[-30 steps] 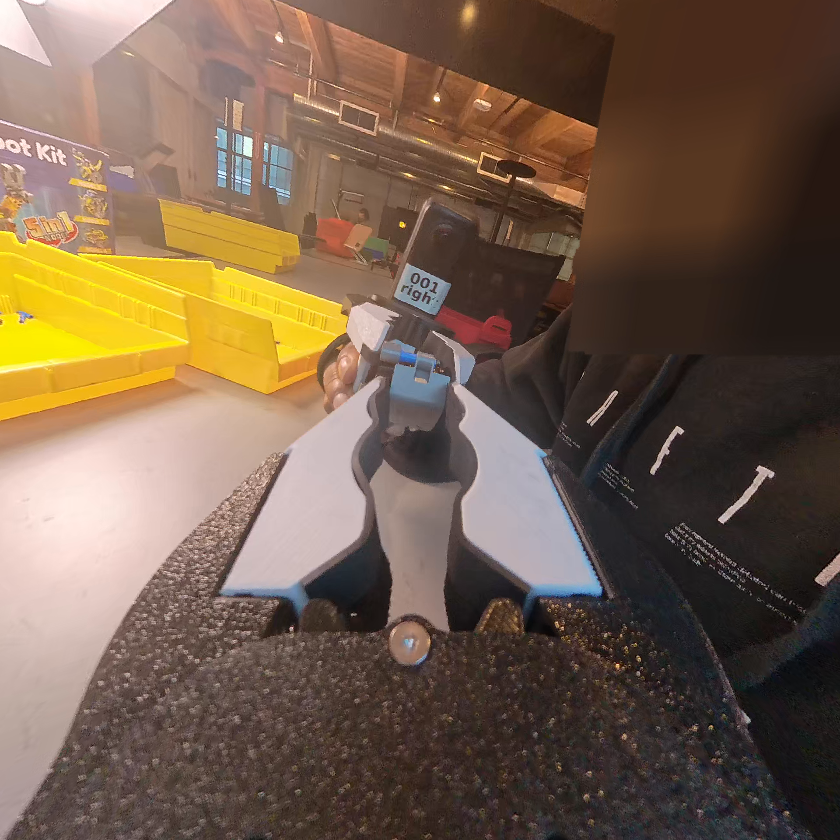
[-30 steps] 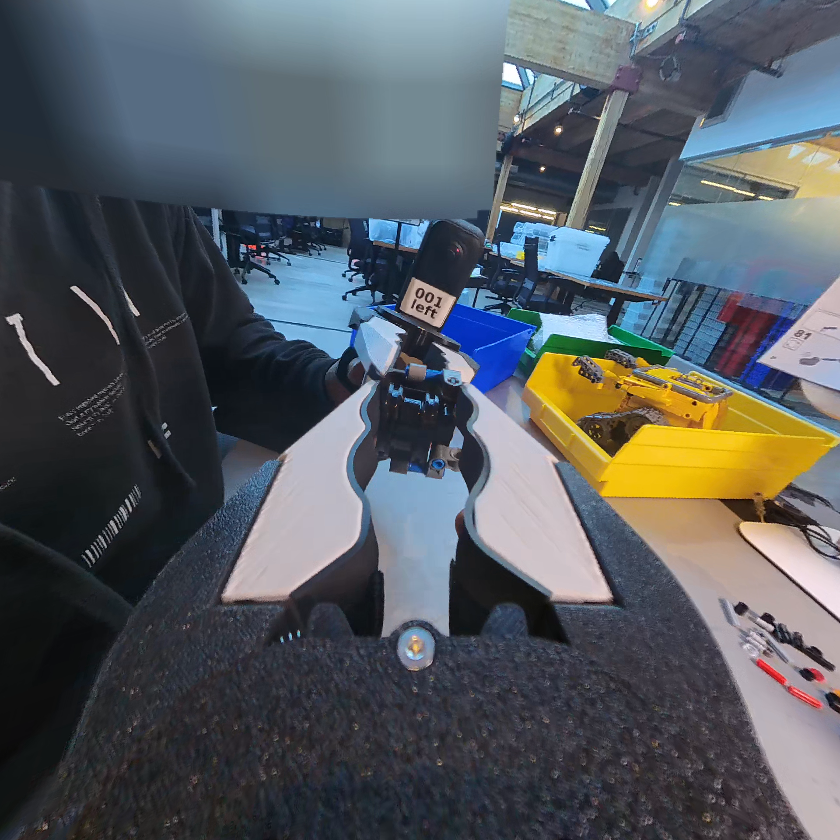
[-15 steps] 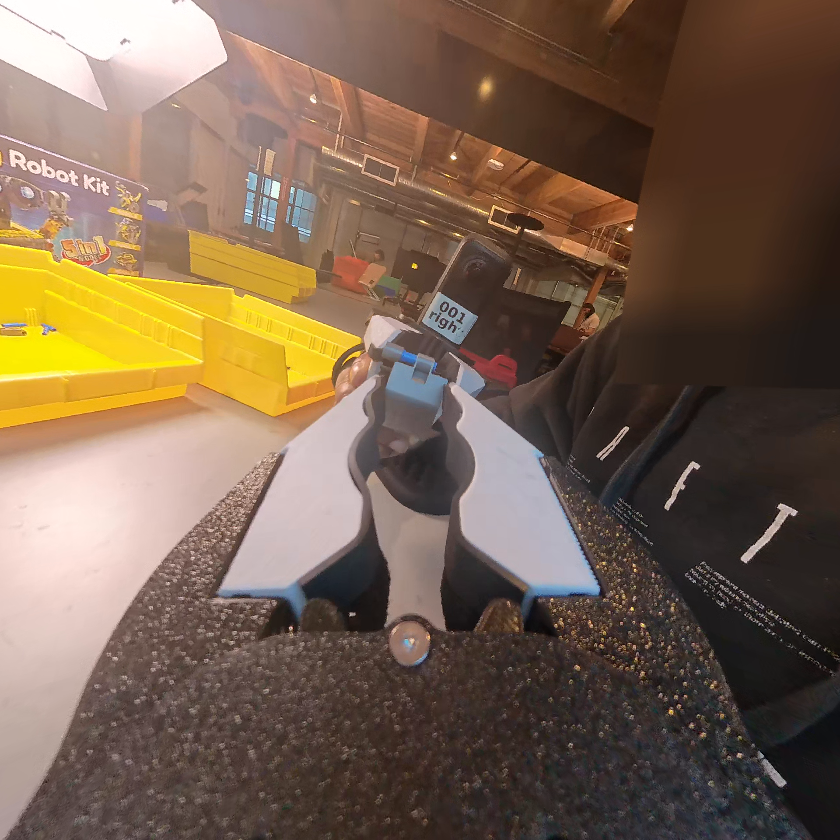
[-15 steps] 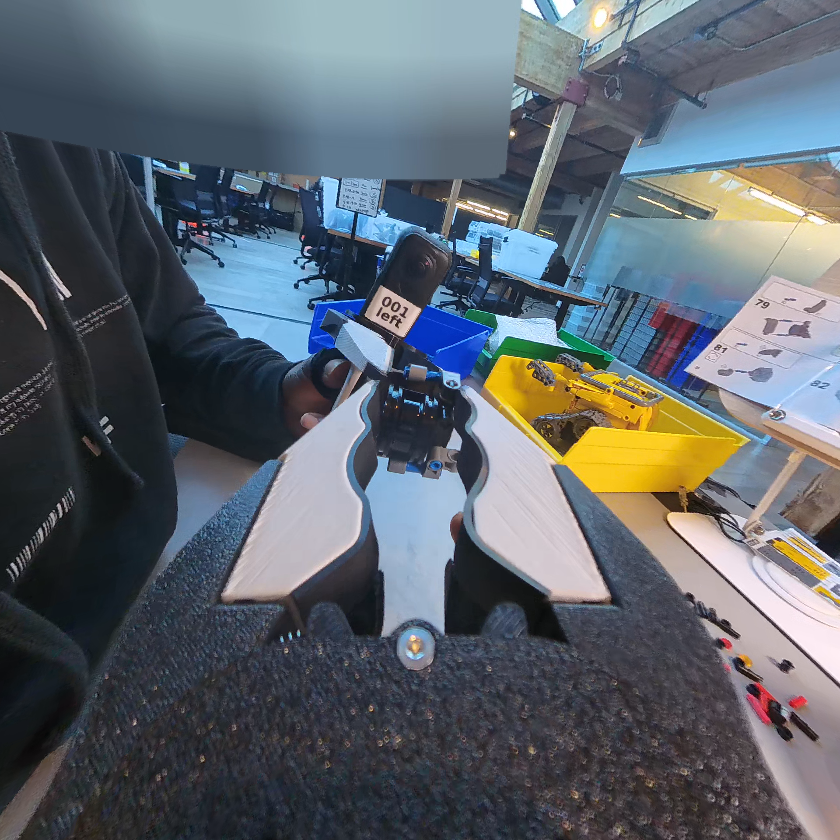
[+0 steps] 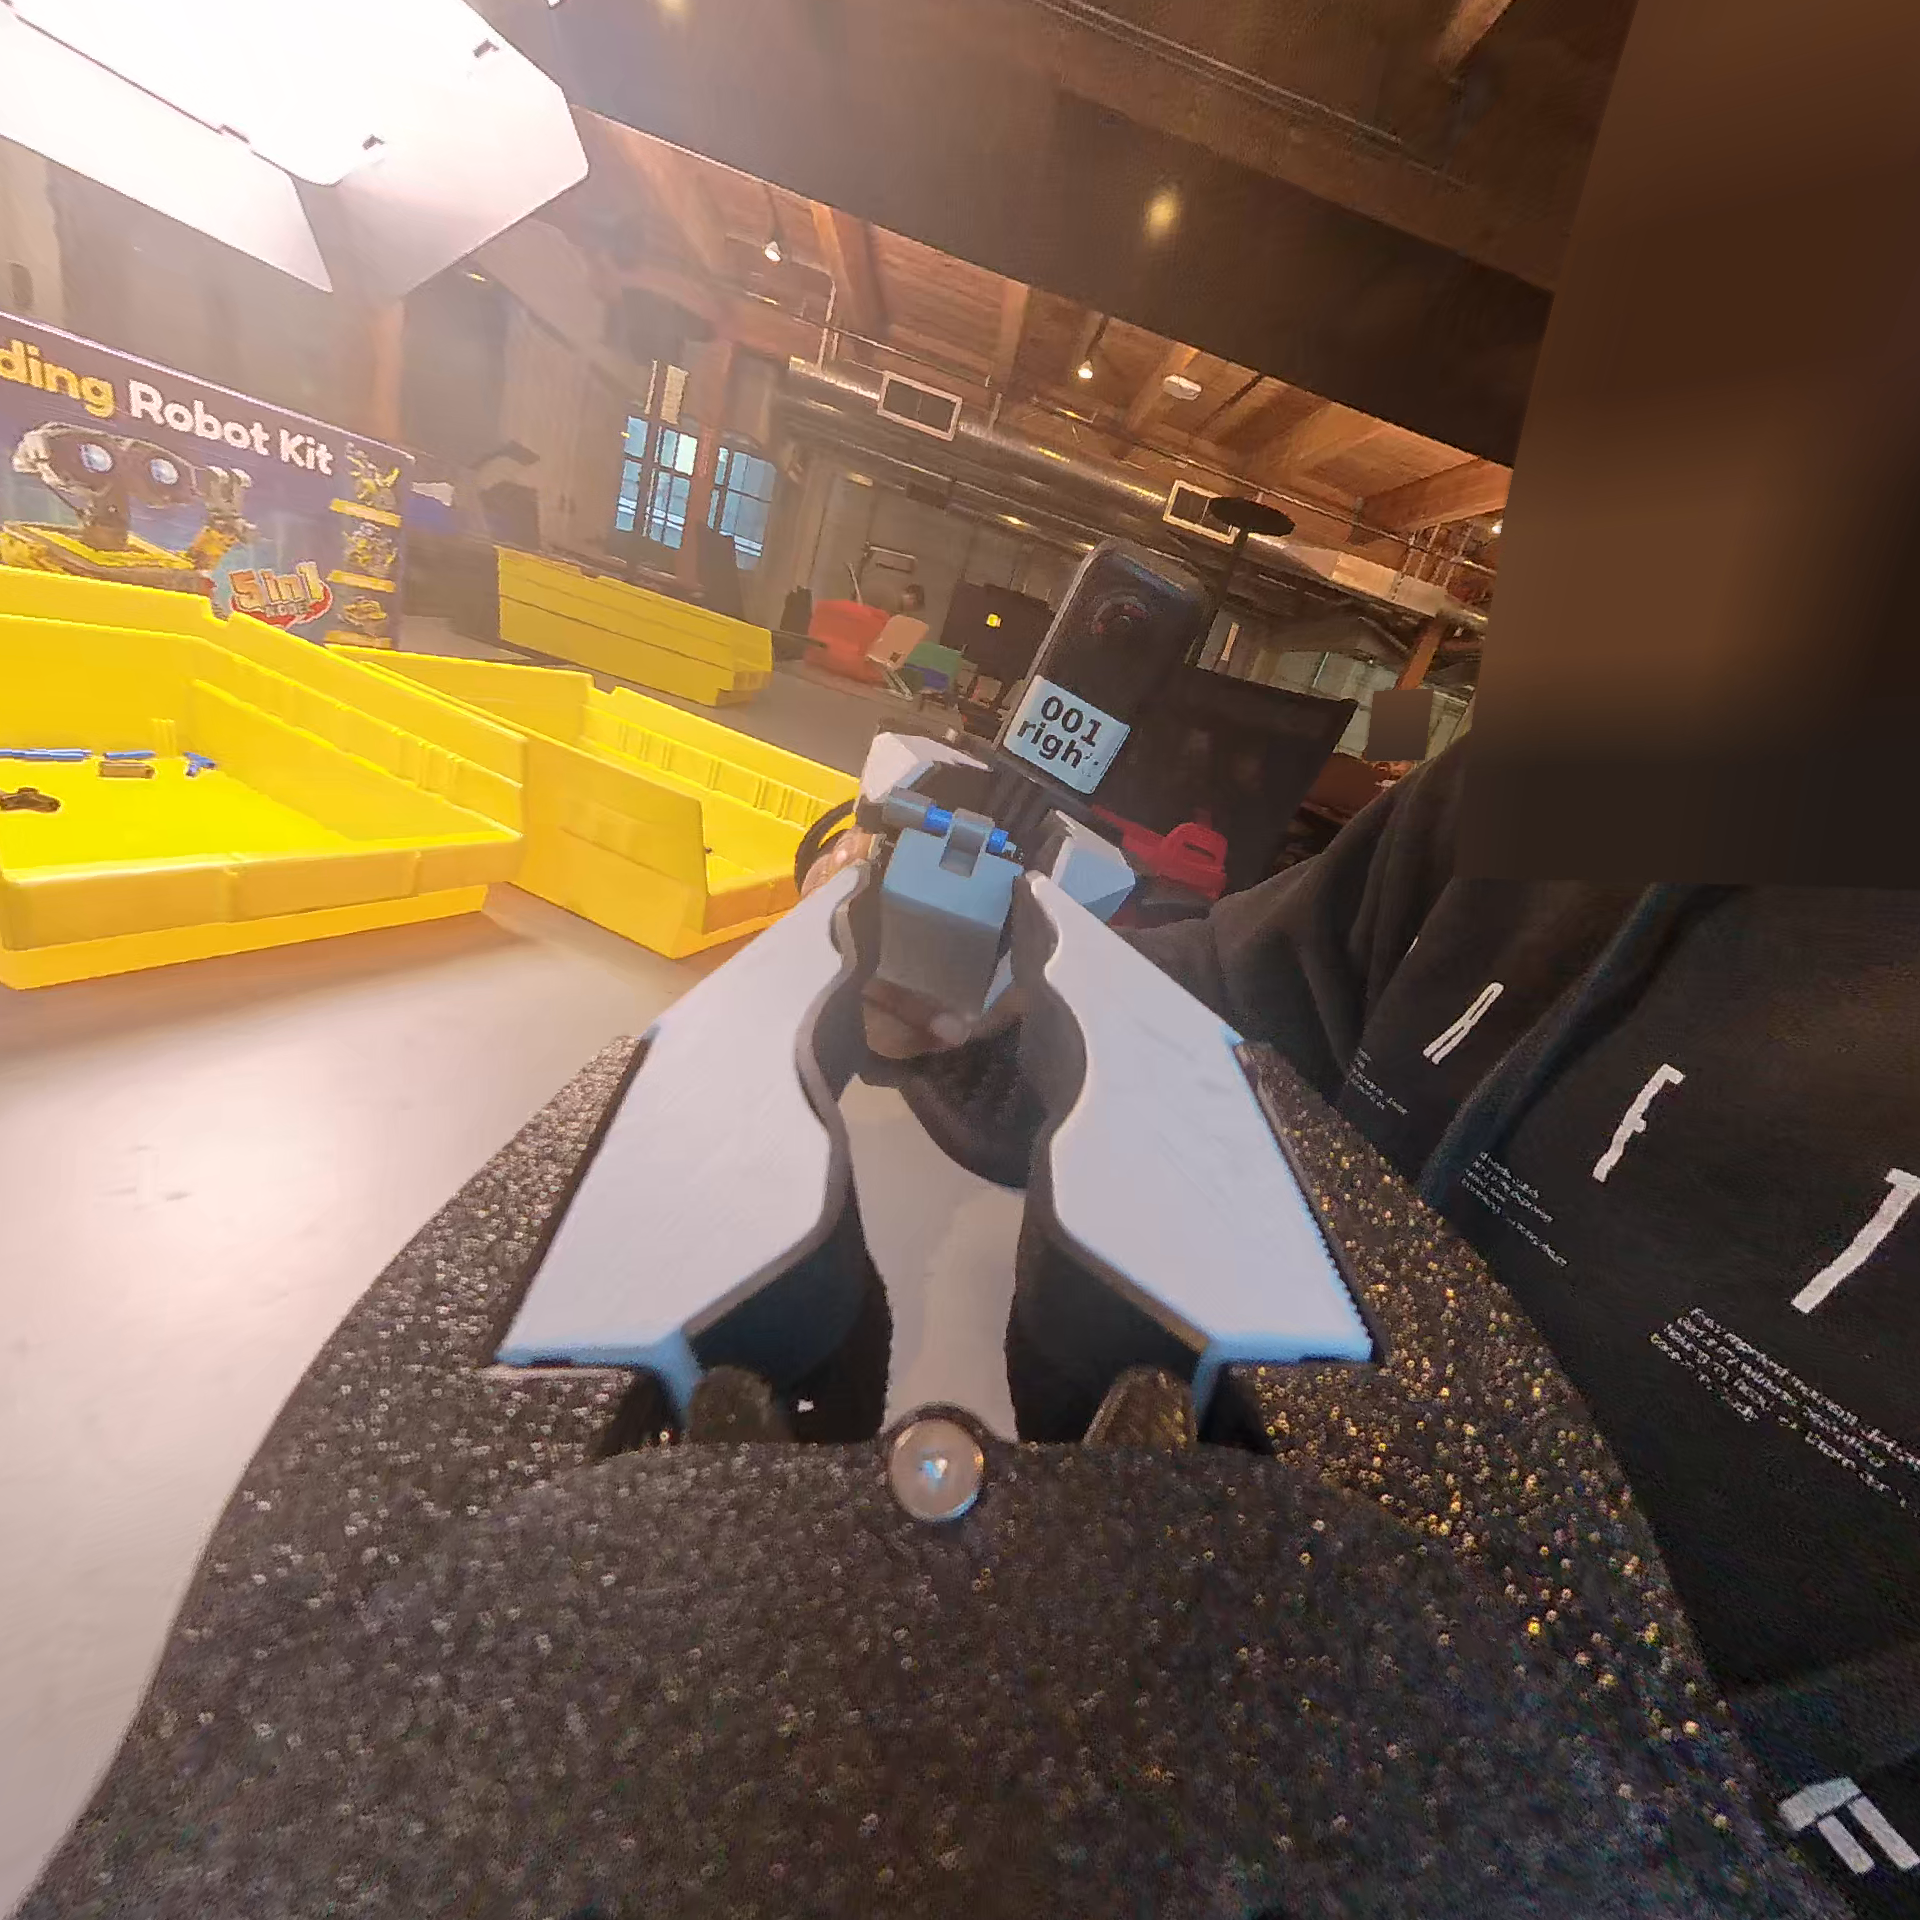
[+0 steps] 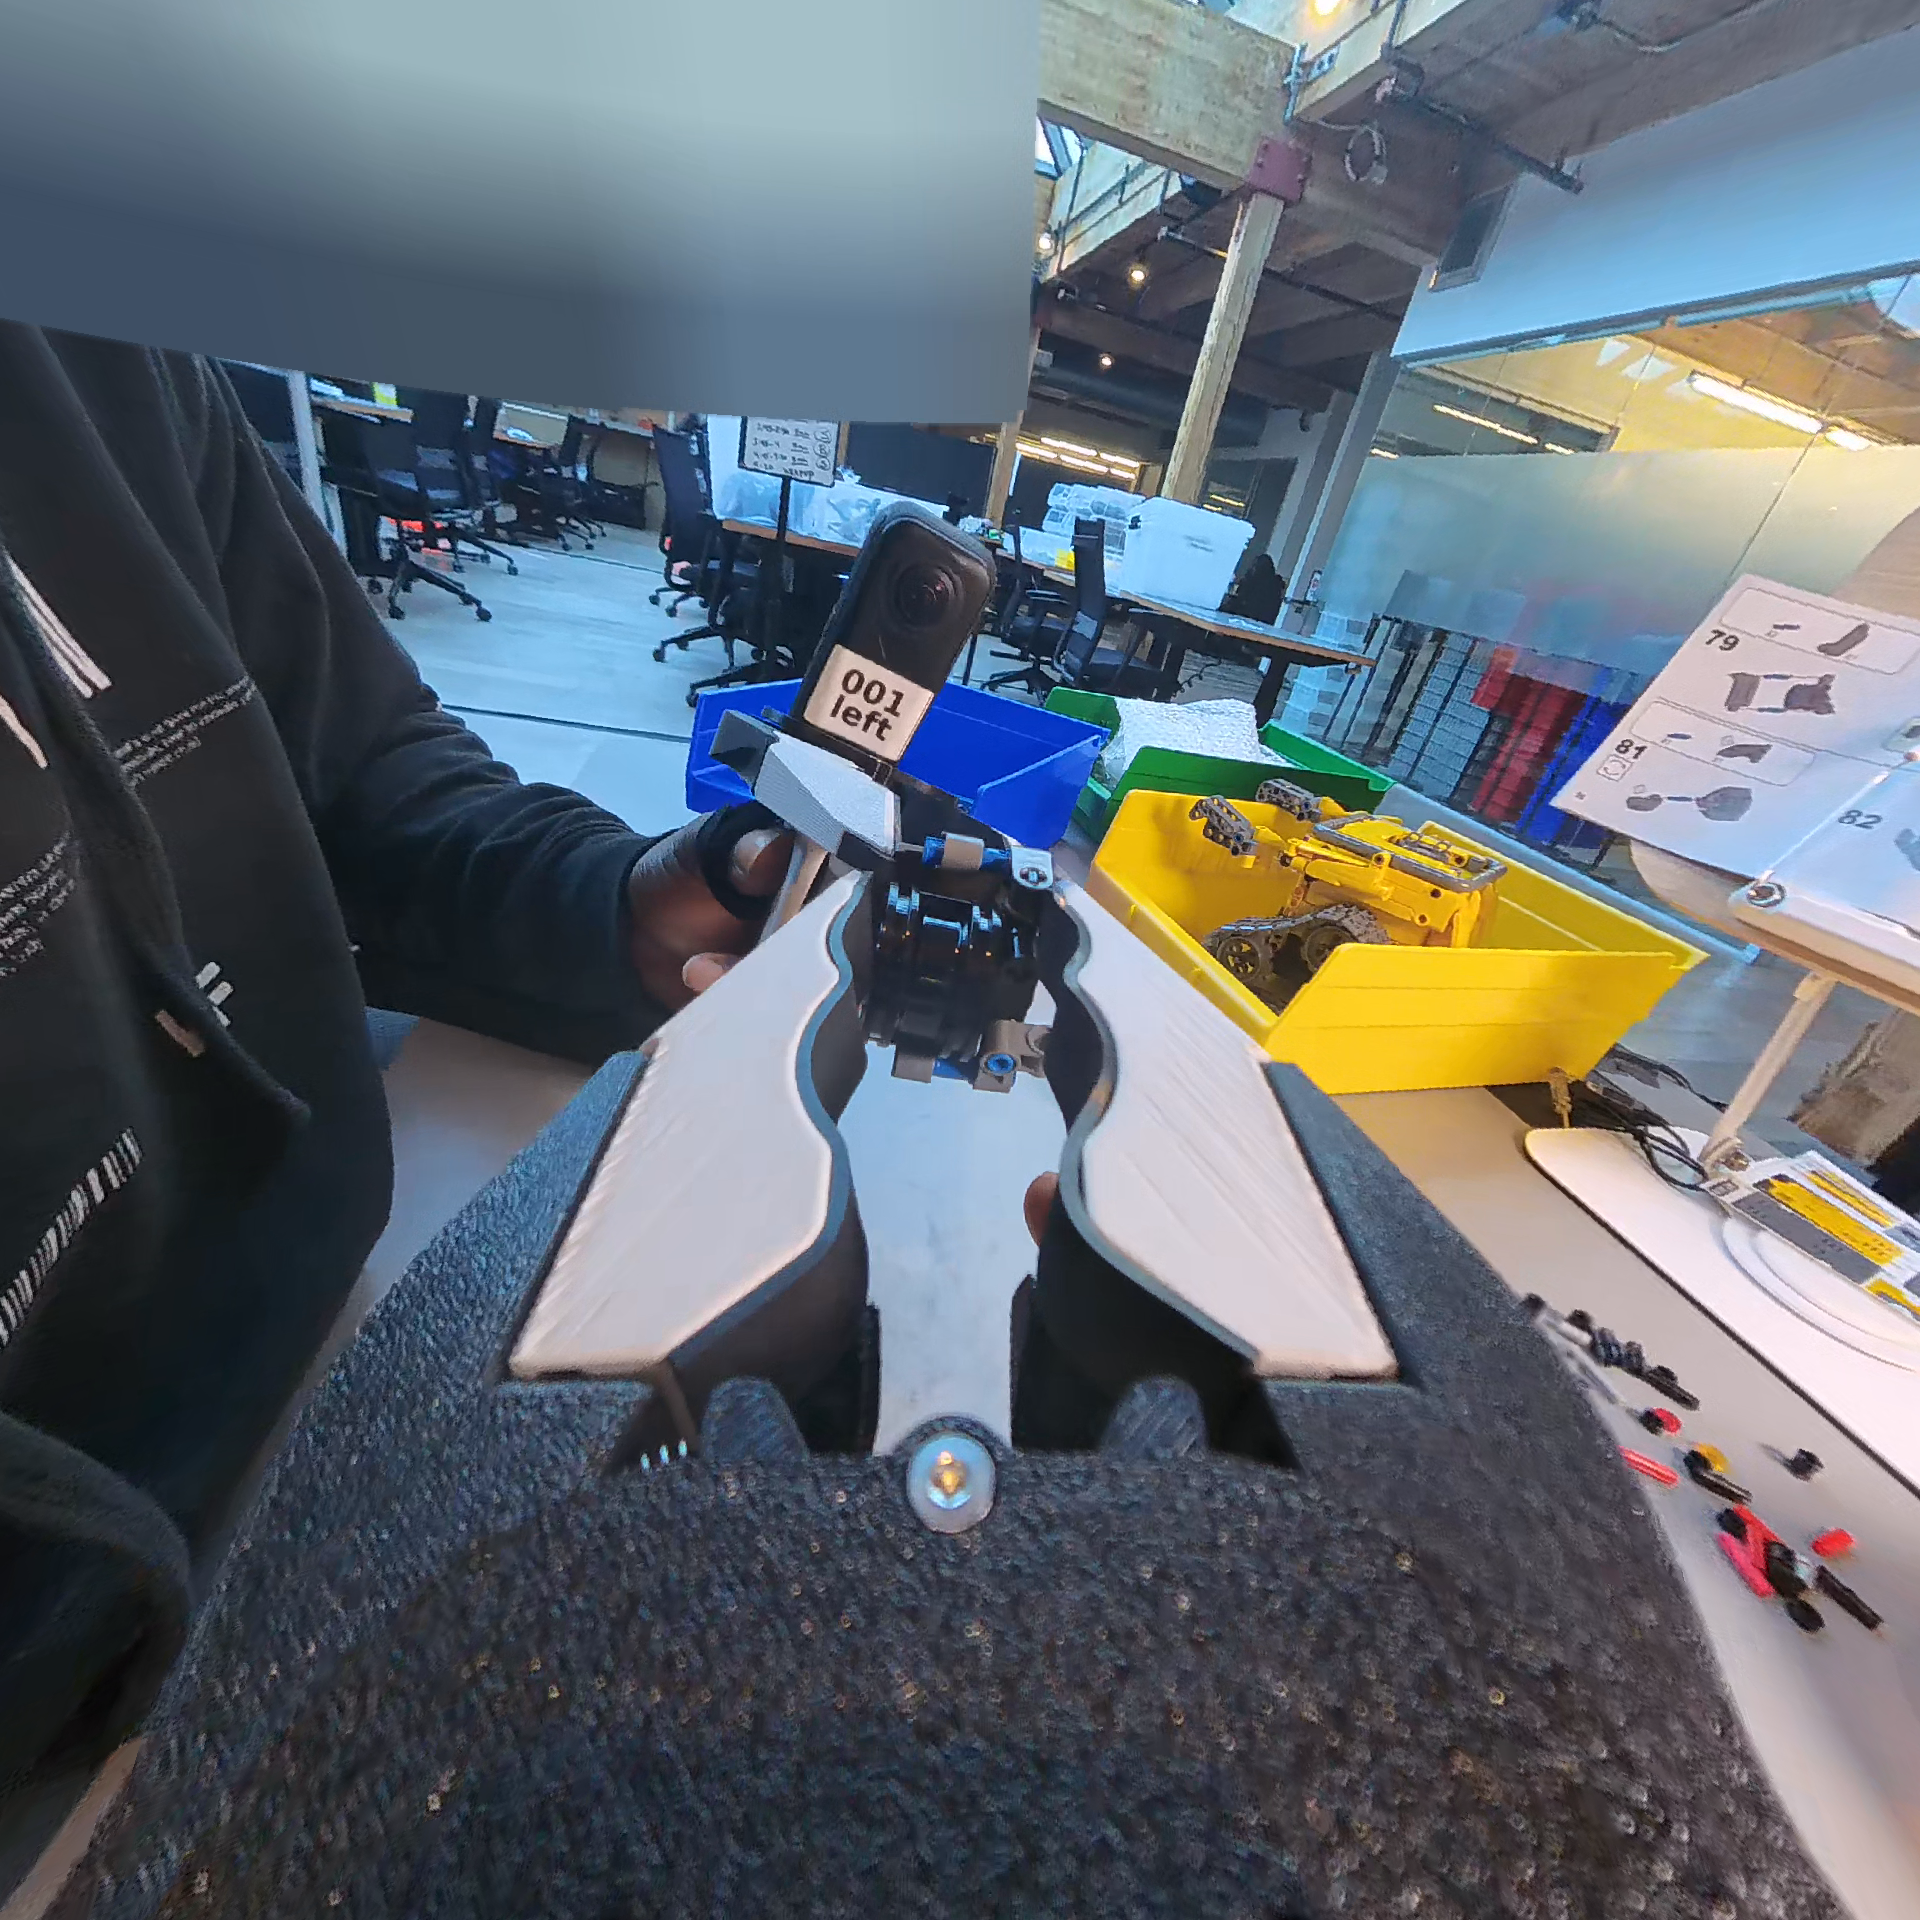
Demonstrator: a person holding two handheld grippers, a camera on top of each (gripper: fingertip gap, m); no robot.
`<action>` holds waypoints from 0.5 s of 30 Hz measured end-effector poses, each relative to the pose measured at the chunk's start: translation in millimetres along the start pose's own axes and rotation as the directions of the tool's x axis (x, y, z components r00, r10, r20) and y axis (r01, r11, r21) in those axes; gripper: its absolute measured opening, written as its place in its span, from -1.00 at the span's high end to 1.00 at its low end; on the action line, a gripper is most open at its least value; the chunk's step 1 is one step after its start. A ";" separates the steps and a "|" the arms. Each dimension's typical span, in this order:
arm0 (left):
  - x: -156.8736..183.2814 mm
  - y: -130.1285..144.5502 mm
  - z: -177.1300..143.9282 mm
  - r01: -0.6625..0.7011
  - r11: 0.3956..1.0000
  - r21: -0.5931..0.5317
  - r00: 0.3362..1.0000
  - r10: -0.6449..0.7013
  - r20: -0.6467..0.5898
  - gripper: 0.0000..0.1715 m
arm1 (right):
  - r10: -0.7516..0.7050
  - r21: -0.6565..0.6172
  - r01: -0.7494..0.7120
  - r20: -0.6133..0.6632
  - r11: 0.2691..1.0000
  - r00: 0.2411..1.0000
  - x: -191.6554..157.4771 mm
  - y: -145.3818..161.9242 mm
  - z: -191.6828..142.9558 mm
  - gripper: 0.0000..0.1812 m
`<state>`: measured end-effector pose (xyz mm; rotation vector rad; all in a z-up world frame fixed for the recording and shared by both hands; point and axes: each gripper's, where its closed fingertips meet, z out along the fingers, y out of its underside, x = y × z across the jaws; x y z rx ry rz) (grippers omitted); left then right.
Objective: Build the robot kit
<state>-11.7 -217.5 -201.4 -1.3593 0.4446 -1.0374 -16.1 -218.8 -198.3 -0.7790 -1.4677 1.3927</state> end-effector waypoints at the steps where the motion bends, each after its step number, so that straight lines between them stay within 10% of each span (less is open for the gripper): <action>1: -1.1 0.1 0.2 -0.006 1.000 0.000 1.000 0.006 0.006 0.73 | 0.011 0.000 -0.011 -0.002 1.000 1.000 0.7 0.8 0.0 0.68; 9: -10.6 -2.1 0.3 -0.025 1.000 -0.017 0.998 0.025 0.050 0.73 | 0.148 0.027 -0.148 0.027 0.989 0.989 8.8 3.9 2.7 0.68; 15: -35.4 9.9 -1.4 0.135 0.989 -0.062 0.984 -0.126 0.125 0.73 | 0.597 0.017 -0.601 0.104 0.799 0.796 28.9 25.4 4.6 0.67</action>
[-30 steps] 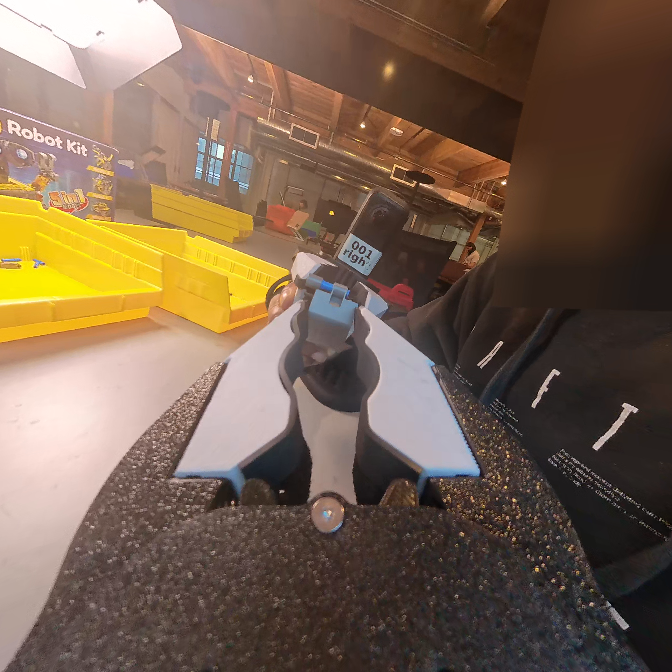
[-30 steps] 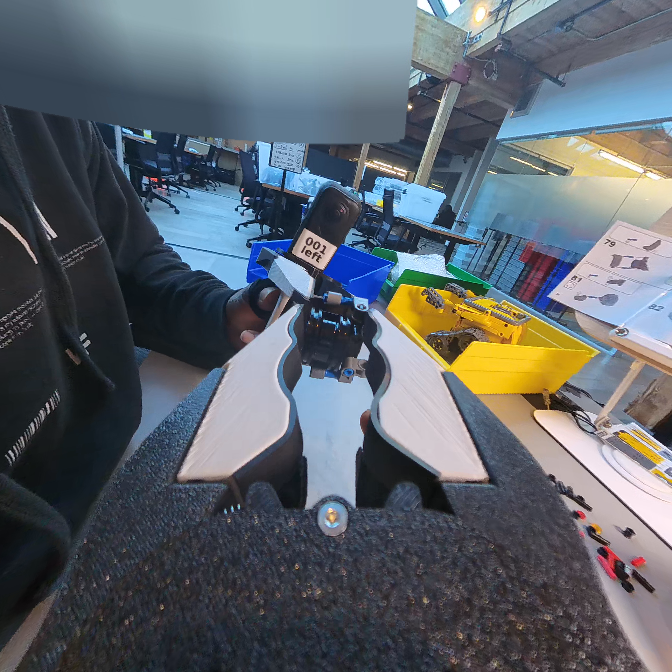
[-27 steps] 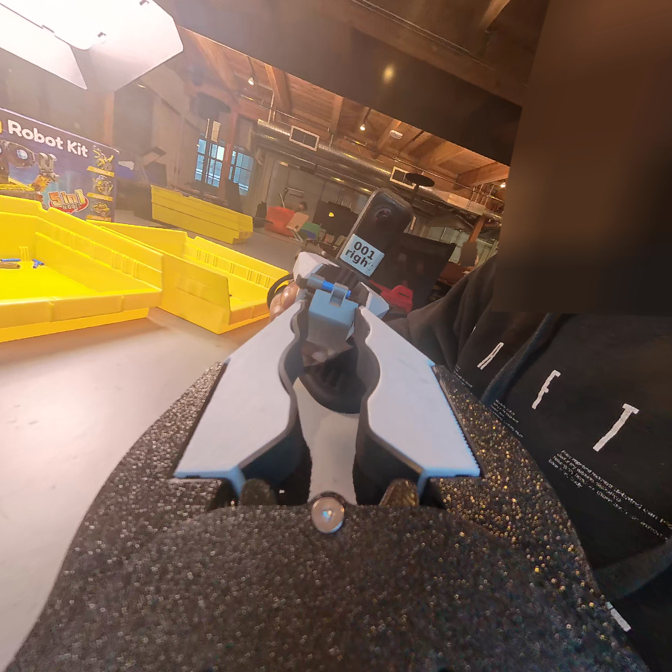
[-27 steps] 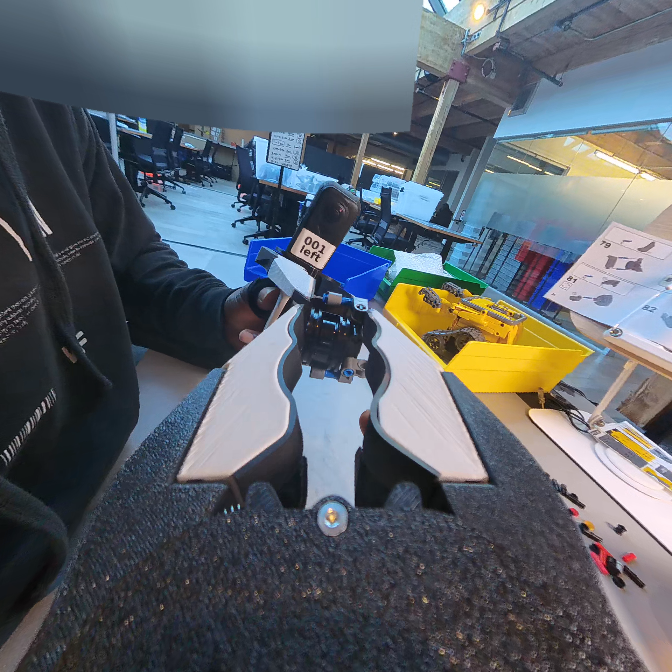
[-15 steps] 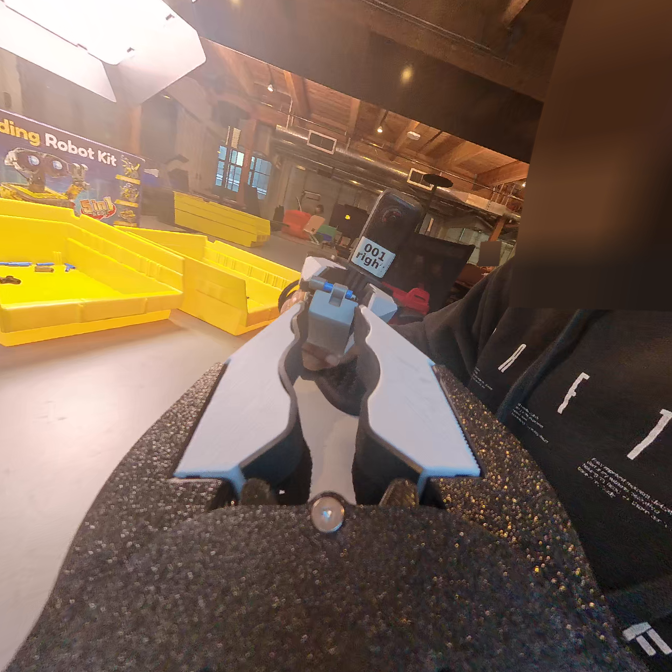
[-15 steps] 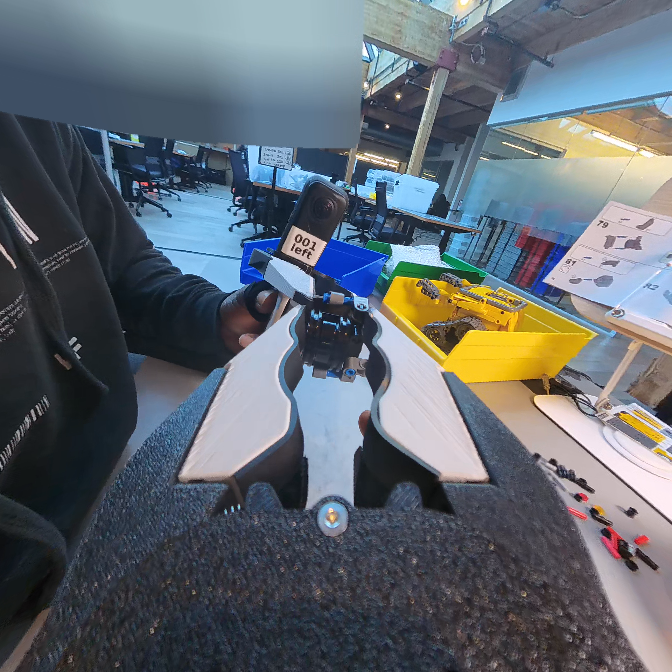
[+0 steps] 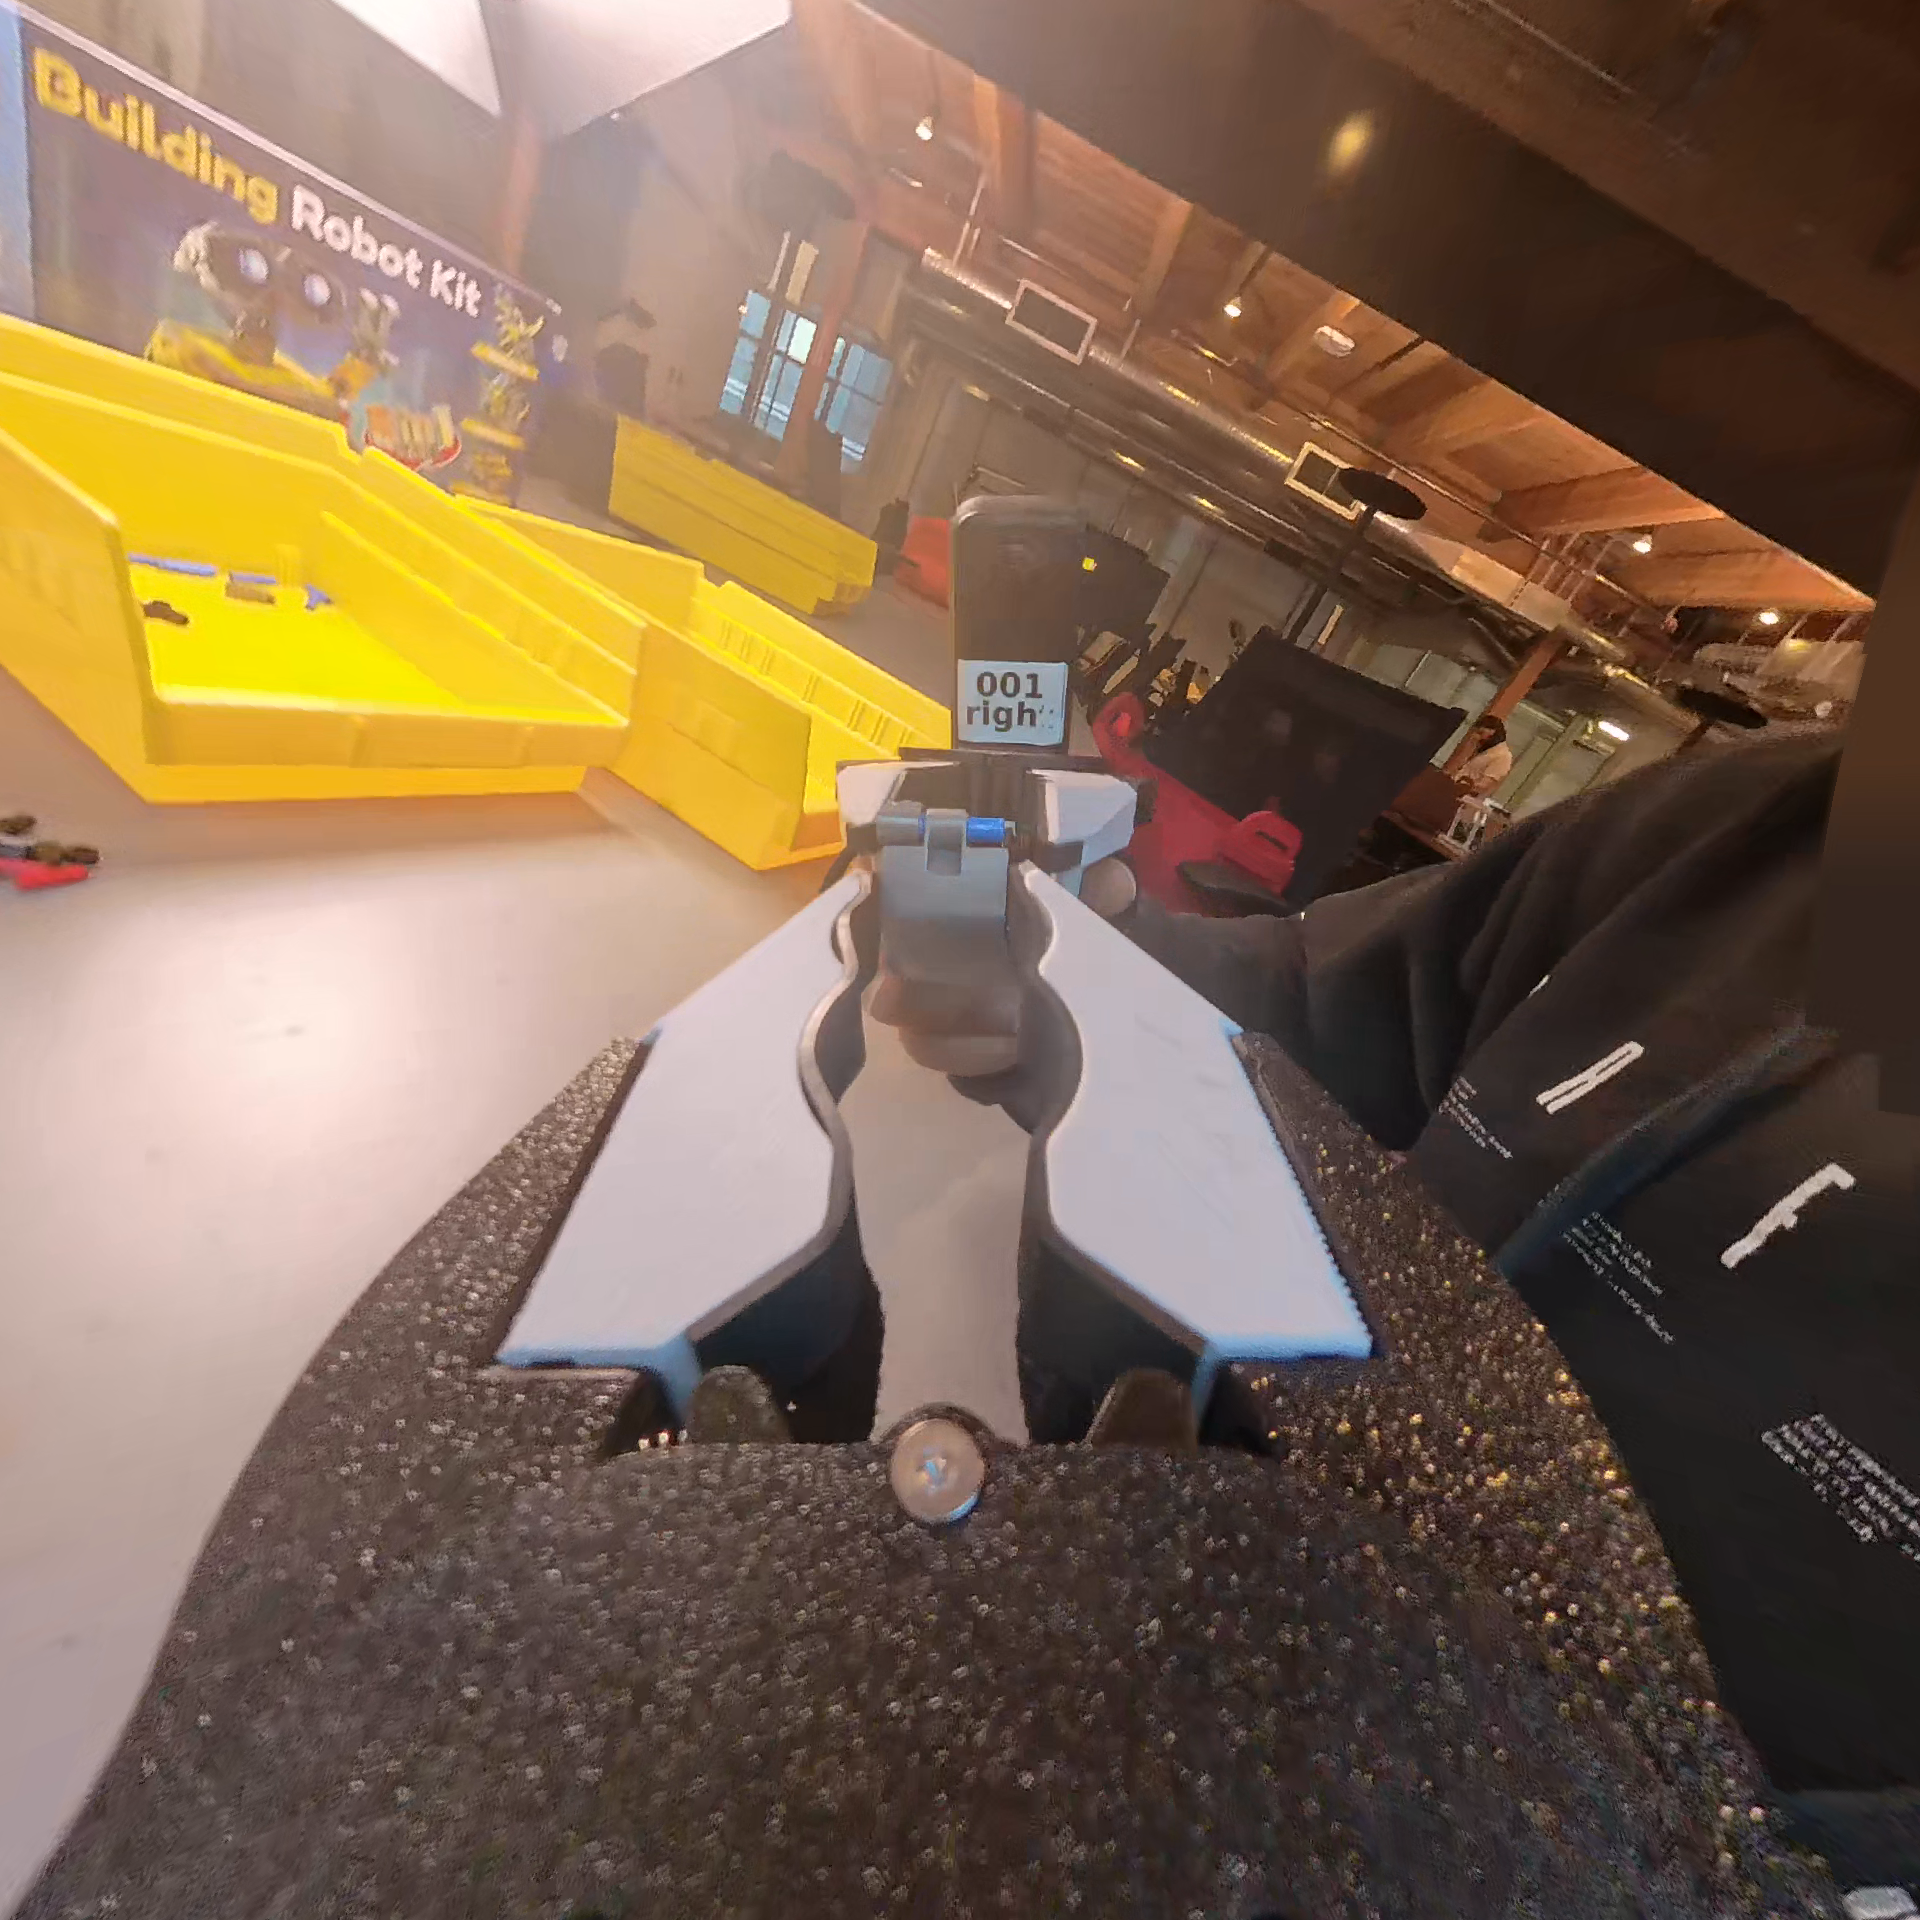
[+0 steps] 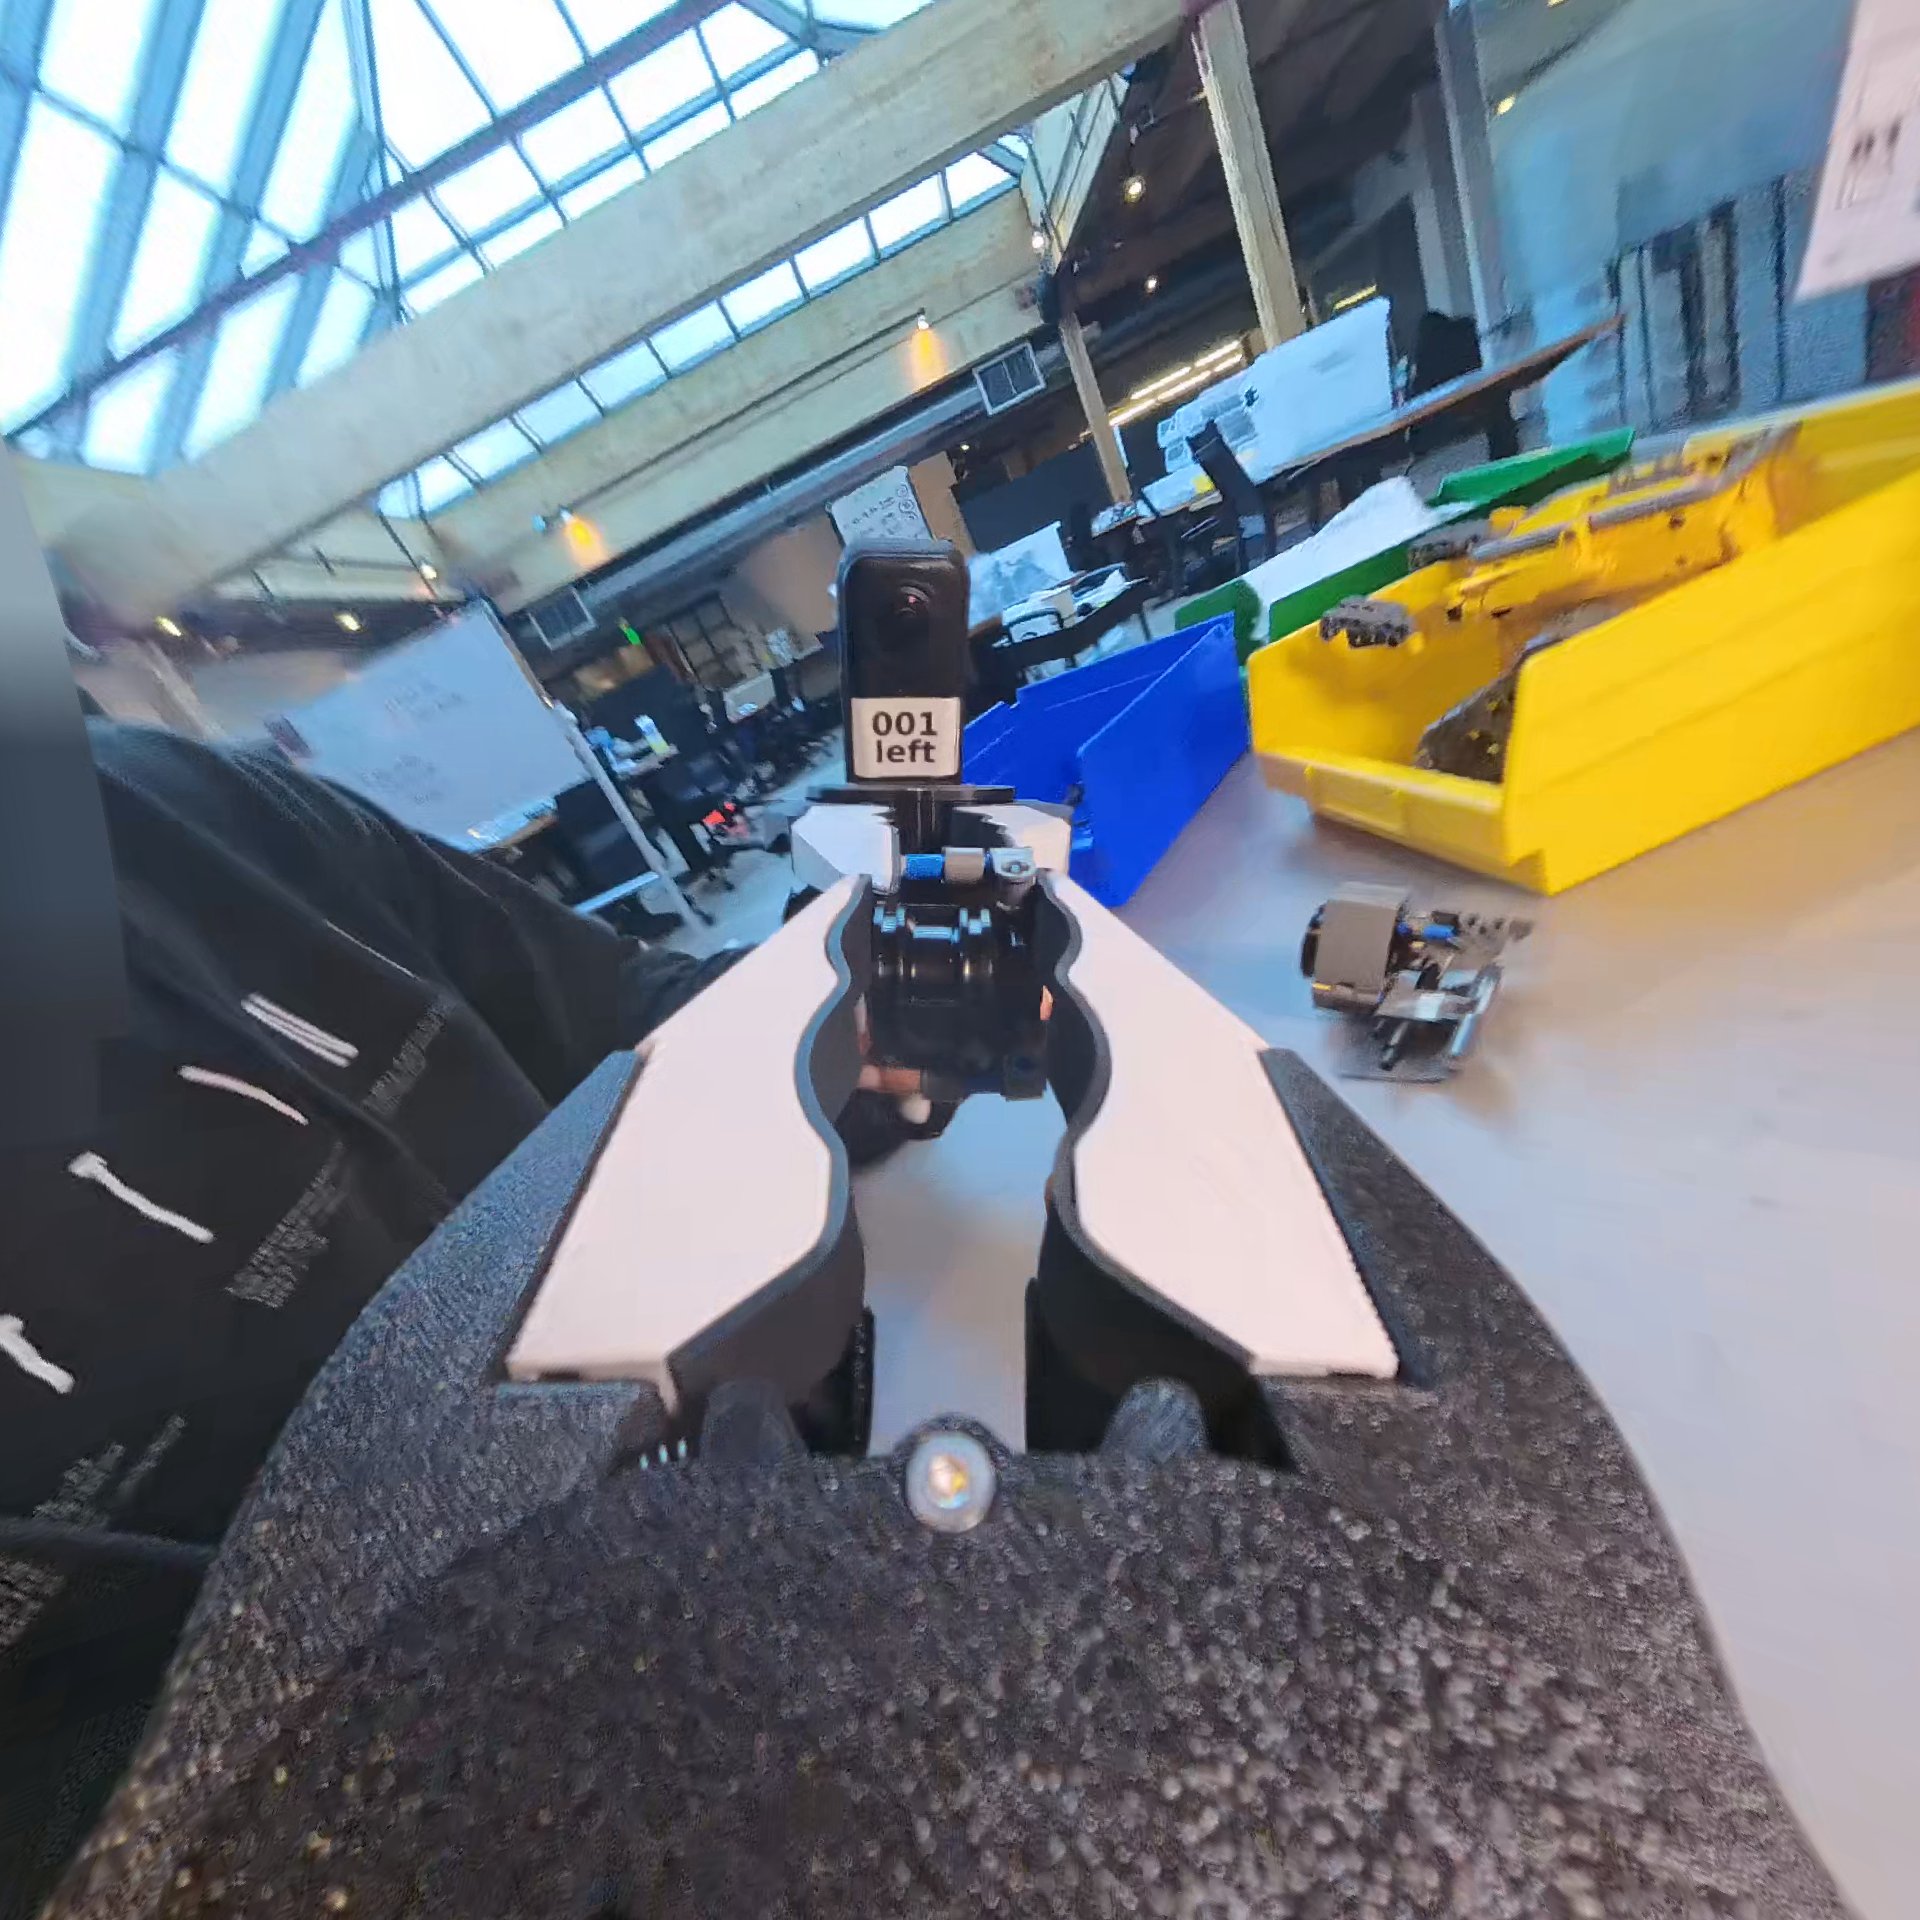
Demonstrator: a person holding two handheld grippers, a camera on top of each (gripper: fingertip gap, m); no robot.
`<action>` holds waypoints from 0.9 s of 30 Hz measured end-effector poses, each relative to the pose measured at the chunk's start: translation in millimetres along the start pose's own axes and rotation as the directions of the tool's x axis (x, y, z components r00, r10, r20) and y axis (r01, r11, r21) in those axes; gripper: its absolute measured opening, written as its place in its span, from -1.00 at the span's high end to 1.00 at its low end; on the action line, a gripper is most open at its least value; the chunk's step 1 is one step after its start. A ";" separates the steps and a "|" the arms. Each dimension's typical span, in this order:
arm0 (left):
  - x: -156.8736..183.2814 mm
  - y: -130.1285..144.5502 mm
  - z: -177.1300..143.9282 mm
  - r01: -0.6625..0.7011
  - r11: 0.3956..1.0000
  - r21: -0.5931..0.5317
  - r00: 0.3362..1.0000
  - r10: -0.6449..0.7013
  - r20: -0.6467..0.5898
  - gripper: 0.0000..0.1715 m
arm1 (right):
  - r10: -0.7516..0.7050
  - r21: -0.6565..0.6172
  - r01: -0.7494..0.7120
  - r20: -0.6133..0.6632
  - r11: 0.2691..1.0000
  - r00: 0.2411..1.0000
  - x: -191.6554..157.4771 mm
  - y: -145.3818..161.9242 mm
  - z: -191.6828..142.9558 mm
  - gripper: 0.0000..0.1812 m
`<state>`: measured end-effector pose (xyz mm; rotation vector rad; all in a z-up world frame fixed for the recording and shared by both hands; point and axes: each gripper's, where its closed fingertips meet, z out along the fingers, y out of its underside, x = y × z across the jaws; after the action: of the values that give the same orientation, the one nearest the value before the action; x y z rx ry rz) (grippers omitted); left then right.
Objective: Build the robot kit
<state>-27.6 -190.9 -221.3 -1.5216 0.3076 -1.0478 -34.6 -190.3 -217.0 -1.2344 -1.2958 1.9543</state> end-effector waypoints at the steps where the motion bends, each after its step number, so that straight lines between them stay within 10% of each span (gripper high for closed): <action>1: -2.1 1.0 0.3 0.034 0.999 0.000 0.999 -0.034 0.001 0.73 | 0.050 0.004 -0.050 0.010 0.999 0.999 2.1 0.9 -0.4 0.67; 14: -8.5 7.4 -2.8 0.113 0.993 -0.012 0.994 -0.113 0.009 0.70 | 0.531 0.055 -0.551 0.201 0.833 0.823 14.6 6.5 -1.8 0.67; 27: -16.0 13.8 -1.4 0.153 0.988 -0.015 0.987 -0.153 0.042 0.52 | 0.502 0.092 -0.523 0.183 0.847 0.845 18.7 3.9 -1.0 0.67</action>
<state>-32.6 -184.2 -240.8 -1.6005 0.1739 -1.1348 -42.3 -177.0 -228.5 -1.4994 -0.9279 2.5099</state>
